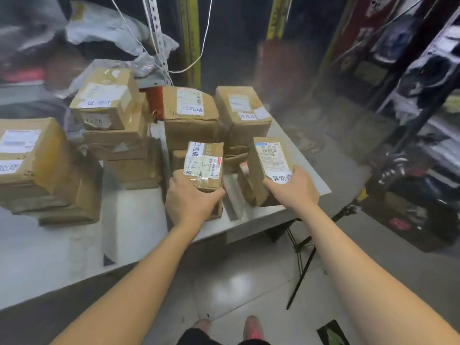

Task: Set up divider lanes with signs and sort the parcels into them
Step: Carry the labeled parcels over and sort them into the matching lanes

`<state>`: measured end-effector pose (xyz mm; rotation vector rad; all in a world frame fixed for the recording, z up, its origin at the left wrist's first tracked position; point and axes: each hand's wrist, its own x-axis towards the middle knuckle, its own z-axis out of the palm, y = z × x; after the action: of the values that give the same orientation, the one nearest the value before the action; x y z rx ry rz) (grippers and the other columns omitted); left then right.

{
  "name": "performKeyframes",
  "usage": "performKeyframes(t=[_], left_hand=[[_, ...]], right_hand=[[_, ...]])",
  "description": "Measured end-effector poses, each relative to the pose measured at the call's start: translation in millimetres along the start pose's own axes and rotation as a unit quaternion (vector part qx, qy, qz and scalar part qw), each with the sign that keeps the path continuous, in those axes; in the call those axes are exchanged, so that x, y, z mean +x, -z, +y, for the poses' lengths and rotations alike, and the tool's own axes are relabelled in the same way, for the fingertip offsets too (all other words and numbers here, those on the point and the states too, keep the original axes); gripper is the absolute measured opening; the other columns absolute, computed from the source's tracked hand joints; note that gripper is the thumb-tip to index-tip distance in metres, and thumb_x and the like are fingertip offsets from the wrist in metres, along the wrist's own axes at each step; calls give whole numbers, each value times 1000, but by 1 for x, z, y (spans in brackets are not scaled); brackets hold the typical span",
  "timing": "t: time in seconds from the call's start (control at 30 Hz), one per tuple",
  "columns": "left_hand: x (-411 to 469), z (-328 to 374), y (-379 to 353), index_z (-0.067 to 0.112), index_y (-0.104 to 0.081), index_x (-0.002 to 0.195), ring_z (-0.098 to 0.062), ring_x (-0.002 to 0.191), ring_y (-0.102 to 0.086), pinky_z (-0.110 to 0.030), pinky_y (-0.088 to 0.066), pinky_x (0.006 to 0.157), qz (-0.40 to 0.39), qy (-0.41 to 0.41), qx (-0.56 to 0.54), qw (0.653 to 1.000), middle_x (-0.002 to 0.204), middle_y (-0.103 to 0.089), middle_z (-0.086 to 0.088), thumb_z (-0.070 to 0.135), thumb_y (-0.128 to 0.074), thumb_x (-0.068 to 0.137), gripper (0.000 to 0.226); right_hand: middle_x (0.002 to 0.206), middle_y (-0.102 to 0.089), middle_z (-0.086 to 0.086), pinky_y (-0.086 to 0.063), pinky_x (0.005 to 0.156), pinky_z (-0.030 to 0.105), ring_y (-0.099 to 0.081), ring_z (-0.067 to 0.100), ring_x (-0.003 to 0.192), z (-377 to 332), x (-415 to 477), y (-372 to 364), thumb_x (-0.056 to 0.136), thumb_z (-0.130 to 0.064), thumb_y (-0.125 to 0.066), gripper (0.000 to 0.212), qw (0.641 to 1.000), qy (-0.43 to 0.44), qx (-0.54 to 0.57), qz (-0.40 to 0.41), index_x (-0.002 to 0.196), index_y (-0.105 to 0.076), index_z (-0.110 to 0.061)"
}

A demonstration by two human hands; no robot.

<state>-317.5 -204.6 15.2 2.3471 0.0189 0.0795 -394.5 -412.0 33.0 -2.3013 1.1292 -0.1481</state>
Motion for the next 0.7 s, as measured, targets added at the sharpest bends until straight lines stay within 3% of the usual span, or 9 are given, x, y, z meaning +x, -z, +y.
performKeyframes(t=[0.13,0.33,0.47,0.57,0.7], left_hand=[[-14,5,-21,20,-47,118,-22,99,-60,-36,-55,75,36,45,14,998,111,-59,0,61,-80,51,86],[-23,-1,-44,20,-47,117,-21,97,-59,-34,-52,75,55,93,43,993,109,-58,1,59,-80,54,81],[-23,-7,-57,19,-46,123,-19,100,-58,-27,-43,71,58,102,40,992,113,-56,1,54,-84,55,85],[-19,-7,-63,19,-45,124,-19,101,-58,-28,-45,74,75,92,37,992,114,-56,1,54,-83,55,86],[-13,-4,-69,21,-44,124,-14,98,-56,-26,-40,69,77,95,15,992,115,-56,3,54,-83,57,84]], right_hand=[[108,-61,-2,-48,72,36,-63,24,98,11,39,1,60,-66,-67,69,998,41,-10,-41,112,-52,-23],[110,-59,-1,-58,79,42,-67,26,90,17,67,-13,48,-76,-60,86,995,69,-28,-68,116,-51,-23],[115,-56,3,-53,80,38,-62,27,102,21,82,-24,58,-69,-68,85,993,88,-40,-64,124,-50,-20],[117,-55,4,-46,76,34,-59,26,107,22,94,-28,62,-68,-69,83,993,97,-40,-61,126,-48,-18],[118,-54,3,-47,77,36,-57,25,108,23,100,-31,62,-69,-68,85,991,103,-51,-64,127,-46,-19]])
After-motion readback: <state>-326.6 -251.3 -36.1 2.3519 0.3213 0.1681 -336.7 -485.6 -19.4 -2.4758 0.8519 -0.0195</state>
